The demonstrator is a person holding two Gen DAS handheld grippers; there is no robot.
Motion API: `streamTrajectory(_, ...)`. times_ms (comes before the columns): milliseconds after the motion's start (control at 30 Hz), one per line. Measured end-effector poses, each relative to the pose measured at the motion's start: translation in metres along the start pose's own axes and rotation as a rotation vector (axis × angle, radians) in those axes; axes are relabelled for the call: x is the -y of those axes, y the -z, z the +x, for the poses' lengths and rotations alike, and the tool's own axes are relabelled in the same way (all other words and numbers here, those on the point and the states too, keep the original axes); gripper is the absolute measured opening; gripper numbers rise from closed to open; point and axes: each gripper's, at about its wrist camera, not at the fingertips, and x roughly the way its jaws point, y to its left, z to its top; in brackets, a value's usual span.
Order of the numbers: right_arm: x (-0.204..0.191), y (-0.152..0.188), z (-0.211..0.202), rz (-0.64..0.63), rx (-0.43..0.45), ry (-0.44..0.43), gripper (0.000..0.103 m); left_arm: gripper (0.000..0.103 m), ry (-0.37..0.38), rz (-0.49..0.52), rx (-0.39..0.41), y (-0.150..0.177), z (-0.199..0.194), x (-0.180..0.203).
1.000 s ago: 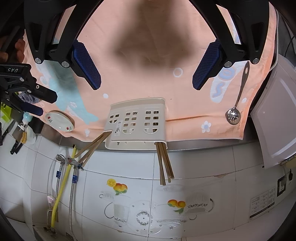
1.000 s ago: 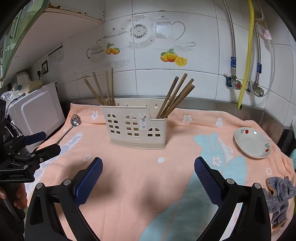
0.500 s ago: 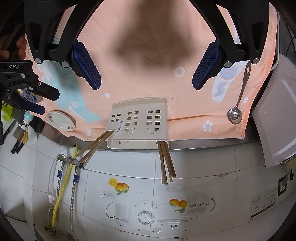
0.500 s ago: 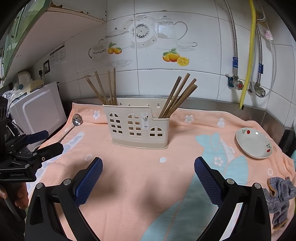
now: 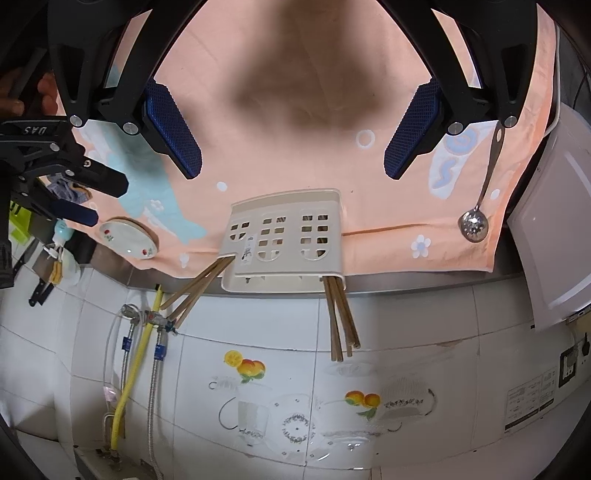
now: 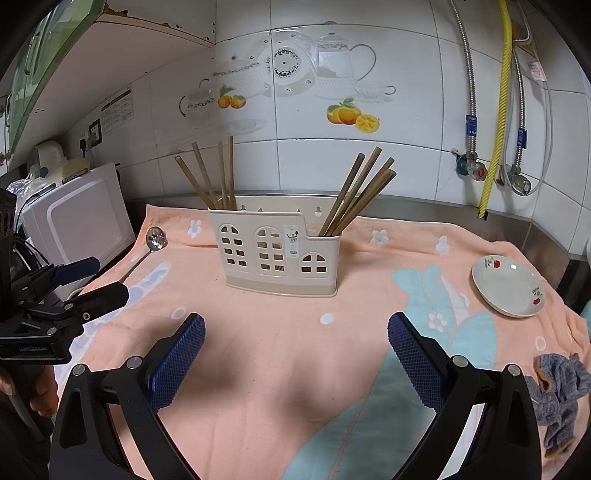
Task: Organize utensils
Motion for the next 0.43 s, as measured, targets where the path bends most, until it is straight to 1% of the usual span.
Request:
streamTrajectory(133,-0.0001,-0.0001,-0.0005,0.002,0.000,0.000,0.096,0.098,-0.022,0.004,0.007,-0.0010,-0.0012,0.0000)
streamTrajectory(333,0.0005,0.0000,-0.0010,0.001,0.002,0.001,0.096,0.098,-0.009,-0.016,0.005,-0.0021,-0.0017,-0.0066)
streamTrajectory(433,0.0013,0.0000,-0.0010,0.001,0.003,0.000,0.096,0.098,-0.013,-0.015,0.001,-0.0021,-0.0014,-0.0071)
